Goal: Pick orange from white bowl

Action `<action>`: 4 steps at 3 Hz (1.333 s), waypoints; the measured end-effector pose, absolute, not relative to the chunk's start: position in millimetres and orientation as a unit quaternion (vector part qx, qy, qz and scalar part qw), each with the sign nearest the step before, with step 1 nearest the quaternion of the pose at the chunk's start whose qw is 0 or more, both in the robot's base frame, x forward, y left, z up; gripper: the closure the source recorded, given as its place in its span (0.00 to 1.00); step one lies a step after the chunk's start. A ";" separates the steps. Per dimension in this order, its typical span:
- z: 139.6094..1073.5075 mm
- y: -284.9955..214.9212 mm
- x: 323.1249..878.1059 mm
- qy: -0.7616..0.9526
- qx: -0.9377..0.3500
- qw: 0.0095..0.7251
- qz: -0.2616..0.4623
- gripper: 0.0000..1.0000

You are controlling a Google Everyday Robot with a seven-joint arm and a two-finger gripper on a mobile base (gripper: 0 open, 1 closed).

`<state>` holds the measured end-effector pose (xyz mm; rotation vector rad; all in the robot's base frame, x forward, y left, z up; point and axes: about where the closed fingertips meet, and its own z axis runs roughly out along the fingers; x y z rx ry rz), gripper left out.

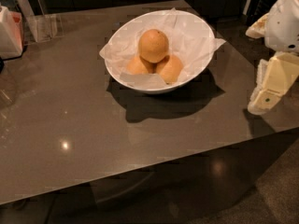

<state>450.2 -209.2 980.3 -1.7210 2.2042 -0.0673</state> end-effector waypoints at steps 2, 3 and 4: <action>1002.8 -132.5 528.7 0.708 -0.666 0.228 0.053 0.00; 1017.9 -128.8 536.2 0.704 -0.664 0.249 0.045 0.00; 1011.3 -133.3 538.9 0.715 -0.652 0.249 0.050 0.00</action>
Offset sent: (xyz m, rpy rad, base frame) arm 0.1280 0.1366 0.0447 0.2740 -0.0118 0.3643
